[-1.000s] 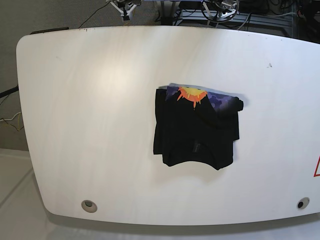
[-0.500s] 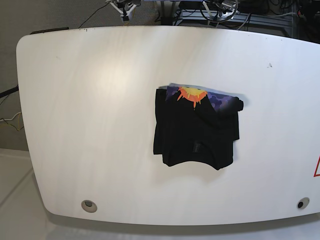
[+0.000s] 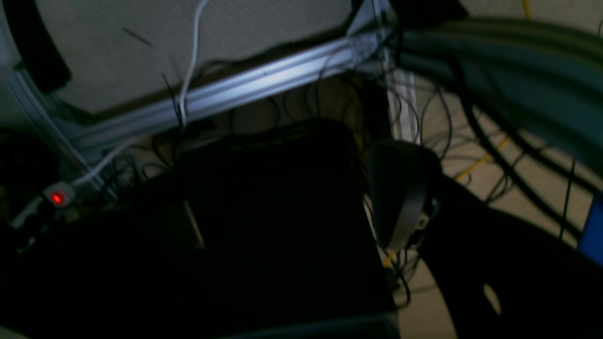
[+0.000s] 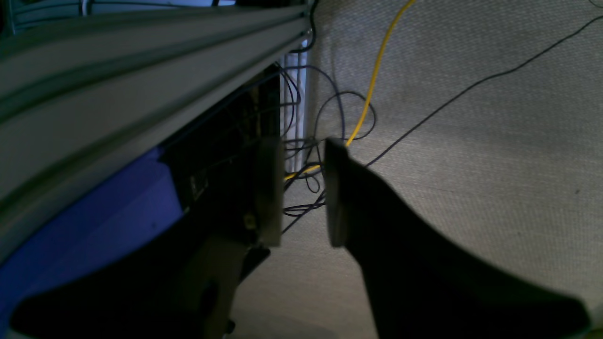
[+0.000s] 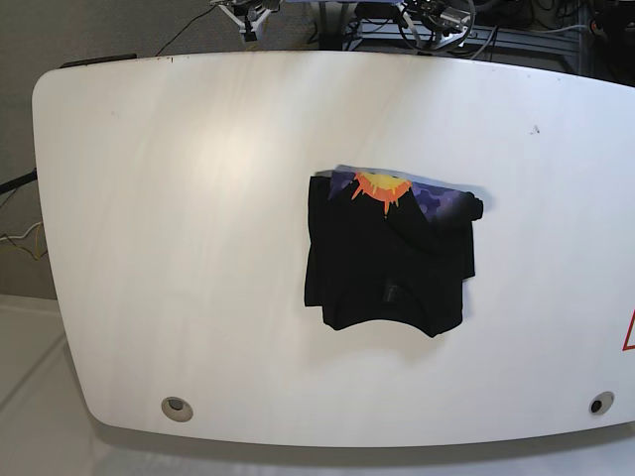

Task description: Fold the T-shirt properly

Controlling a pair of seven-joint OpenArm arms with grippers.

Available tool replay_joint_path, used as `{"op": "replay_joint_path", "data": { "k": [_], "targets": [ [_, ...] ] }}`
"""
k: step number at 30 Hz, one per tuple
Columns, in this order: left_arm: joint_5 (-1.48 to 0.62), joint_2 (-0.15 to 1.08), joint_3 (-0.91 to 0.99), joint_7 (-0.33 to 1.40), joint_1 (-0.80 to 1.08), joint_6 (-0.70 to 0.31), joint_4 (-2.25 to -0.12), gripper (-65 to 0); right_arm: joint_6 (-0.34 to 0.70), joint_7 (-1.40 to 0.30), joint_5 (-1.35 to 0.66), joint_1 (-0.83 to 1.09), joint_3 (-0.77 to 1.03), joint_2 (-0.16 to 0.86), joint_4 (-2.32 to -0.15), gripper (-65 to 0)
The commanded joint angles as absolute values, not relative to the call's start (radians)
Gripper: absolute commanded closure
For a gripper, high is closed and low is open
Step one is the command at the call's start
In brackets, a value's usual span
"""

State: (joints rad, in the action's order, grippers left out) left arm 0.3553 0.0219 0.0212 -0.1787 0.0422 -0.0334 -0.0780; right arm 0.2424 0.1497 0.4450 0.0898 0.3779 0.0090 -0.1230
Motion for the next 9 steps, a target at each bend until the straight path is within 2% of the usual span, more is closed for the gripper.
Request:
{"op": "replay_joint_path", "data": {
  "k": [1,9],
  "targets": [
    [0.357,0.022,0.021,-0.183,0.042,-0.031,-0.079,-43.9,0.246,0.153,0.444,0.093,0.377,0.012,-0.125,-14.9],
    [0.357,0.022,0.021,-0.183,0.016,-0.031,-0.079,-43.9,0.246,0.153,0.446,0.087,0.377,0.012,-0.125,-14.9]
  ]
}}
